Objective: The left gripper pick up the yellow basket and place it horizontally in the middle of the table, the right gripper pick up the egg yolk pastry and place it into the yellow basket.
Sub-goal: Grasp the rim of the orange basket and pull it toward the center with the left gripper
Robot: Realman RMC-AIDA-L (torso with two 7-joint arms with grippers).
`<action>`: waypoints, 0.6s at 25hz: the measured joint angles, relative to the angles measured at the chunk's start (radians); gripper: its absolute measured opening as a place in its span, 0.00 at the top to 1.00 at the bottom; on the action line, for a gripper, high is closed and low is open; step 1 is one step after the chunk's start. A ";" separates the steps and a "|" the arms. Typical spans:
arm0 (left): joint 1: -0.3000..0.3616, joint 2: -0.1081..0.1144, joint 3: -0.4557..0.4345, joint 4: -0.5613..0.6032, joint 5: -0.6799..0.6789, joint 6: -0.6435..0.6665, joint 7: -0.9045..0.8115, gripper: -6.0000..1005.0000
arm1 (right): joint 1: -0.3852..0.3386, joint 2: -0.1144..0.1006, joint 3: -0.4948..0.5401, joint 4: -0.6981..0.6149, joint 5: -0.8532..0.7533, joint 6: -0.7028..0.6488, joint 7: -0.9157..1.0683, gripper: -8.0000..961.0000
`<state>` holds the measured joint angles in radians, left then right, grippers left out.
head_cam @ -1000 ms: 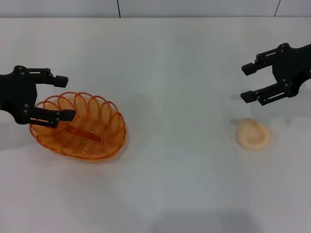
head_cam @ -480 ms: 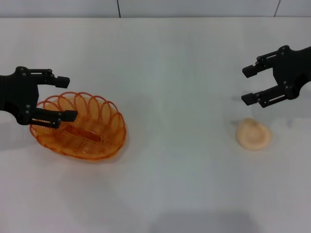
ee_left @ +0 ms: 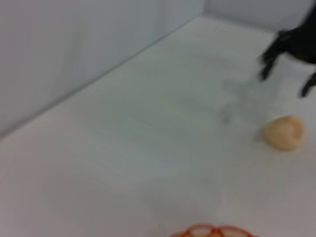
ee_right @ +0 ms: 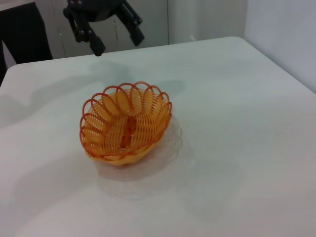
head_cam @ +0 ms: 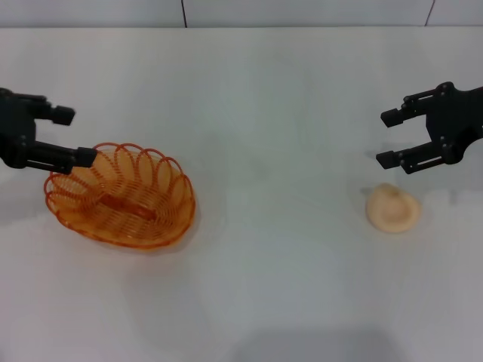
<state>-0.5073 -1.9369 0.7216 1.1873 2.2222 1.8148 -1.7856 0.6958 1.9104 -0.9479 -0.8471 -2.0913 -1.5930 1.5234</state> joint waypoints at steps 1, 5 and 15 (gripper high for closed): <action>-0.008 -0.003 0.001 0.033 0.038 0.014 -0.075 0.16 | -0.002 0.001 0.000 -0.001 0.000 0.003 0.000 0.25; -0.040 -0.004 0.002 0.087 0.111 0.044 -0.281 0.16 | -0.011 0.007 0.000 -0.005 0.001 0.014 -0.006 0.25; -0.119 0.002 0.010 0.076 0.384 -0.019 -0.496 0.16 | -0.023 0.012 -0.001 -0.006 0.002 0.024 -0.026 0.25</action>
<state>-0.6259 -1.9347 0.7313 1.2636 2.6066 1.7958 -2.2819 0.6726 1.9225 -0.9484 -0.8529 -2.0894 -1.5688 1.4969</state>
